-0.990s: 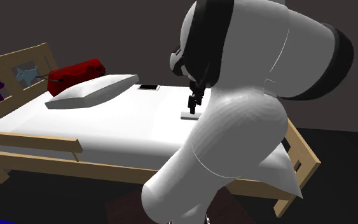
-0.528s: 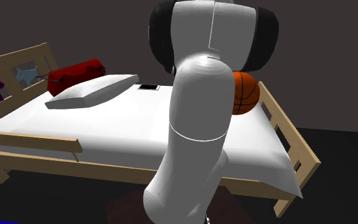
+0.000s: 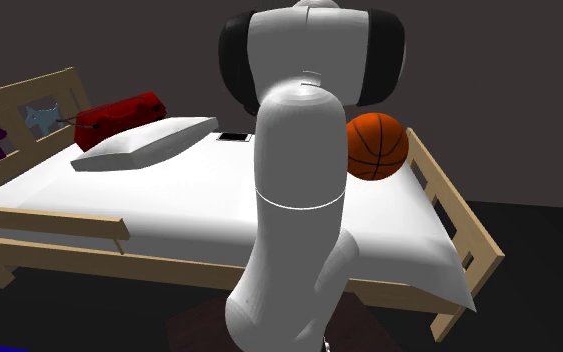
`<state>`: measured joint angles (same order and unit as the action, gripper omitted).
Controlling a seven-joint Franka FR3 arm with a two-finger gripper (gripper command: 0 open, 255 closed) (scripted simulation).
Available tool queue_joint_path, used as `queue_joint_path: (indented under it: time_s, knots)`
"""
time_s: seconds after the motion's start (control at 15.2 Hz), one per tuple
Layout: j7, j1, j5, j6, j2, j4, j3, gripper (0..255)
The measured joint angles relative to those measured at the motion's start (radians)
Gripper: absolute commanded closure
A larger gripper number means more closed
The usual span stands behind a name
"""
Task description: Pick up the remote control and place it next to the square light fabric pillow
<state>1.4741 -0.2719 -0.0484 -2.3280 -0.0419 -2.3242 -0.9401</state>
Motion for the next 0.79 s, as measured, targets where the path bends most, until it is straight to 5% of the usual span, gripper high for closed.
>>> queue_joint_path:
  time_s: [0.33,0.4,0.79]
  knots:
    - [0.003,0.000,-0.003,-0.004,-0.003,-0.002,0.000,0]
    - [0.003,0.000,-0.003,-0.004,-0.003,-0.002,0.000,255]
    - [0.004,0.000,-0.004,-0.004,-0.002,-0.001,0.000,255]
